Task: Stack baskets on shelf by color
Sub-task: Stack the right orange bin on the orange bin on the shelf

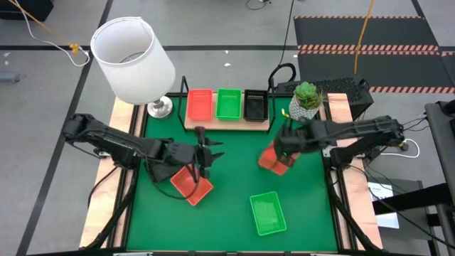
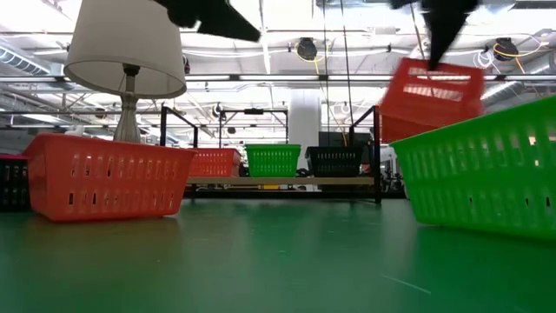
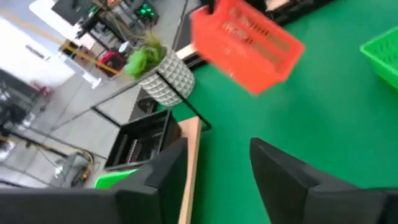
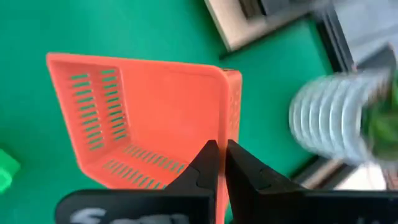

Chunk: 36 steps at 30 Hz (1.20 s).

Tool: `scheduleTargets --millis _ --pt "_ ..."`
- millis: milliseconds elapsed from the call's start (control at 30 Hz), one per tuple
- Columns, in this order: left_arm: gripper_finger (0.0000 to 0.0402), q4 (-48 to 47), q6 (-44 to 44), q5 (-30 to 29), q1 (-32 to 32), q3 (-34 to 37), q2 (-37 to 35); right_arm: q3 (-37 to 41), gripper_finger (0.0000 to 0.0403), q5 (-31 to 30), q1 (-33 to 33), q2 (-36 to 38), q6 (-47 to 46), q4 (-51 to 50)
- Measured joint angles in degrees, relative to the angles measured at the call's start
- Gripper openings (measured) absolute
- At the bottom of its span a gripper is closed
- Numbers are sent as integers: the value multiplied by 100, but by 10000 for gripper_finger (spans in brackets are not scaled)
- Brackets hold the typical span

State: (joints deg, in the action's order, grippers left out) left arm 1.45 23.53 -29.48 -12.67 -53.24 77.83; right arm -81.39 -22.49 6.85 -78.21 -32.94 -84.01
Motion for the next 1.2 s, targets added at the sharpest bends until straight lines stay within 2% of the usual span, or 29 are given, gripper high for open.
scheduleTargets --millis 167,333,500,767,933,1200 --pt "239 385 235 7 28 -208 564 -275 8 24 -539 -505 1650 1106" --pt "282 398 448 38 33 -461 992 -631 8 333 -950 -986 2600 1615" --pt "269 383 671 400 29 -600 1351 -1063 8 618 -1232 -1369 3073 1655" --pt "232 297 724 412 93 -833 1784 -1482 9 805 -1490 -1480 3253 1720" --pt "230 290 613 288 235 -894 1905 -1579 9 1208 -1588 -1478 3219 1823" --pt "230 -71 665 394 295 -894 1898 -1582 9 1283 -1591 -1478 3086 2057"
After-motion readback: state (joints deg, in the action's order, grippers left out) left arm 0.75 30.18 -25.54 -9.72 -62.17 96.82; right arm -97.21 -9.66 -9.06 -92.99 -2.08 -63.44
